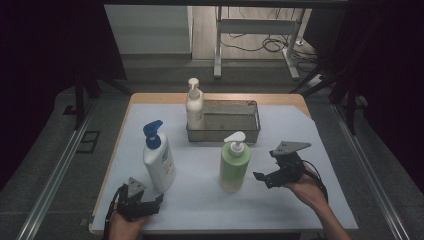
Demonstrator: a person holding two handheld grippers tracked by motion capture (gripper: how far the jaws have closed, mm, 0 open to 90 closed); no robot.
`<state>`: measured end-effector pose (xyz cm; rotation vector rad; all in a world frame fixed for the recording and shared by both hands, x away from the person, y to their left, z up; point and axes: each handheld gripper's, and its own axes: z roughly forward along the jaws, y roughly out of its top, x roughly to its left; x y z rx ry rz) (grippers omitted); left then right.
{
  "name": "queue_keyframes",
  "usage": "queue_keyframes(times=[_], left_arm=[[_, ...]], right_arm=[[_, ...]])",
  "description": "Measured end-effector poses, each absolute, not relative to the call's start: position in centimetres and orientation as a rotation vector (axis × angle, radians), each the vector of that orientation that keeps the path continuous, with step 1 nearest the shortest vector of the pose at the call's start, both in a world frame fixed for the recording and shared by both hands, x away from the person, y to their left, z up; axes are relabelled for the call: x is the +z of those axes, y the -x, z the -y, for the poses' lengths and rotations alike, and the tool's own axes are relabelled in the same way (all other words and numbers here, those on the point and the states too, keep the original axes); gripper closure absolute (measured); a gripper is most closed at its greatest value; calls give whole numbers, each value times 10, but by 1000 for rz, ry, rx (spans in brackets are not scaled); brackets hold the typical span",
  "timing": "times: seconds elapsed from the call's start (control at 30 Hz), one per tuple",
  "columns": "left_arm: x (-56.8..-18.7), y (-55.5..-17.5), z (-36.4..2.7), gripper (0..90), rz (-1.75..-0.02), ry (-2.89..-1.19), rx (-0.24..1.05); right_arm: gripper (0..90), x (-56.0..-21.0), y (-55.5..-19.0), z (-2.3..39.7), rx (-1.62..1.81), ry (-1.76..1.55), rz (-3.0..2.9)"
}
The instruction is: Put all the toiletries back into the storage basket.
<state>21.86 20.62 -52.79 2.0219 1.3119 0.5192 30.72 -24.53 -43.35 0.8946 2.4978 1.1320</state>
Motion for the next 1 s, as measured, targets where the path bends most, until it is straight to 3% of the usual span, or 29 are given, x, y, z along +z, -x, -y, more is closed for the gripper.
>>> queue_keyframes(times=[1.0], left_arm=[[-528,-219,-206,120,-1310,-2021,522]], right_arm=[[4,-426,-302,190,1232,-773,-2552]])
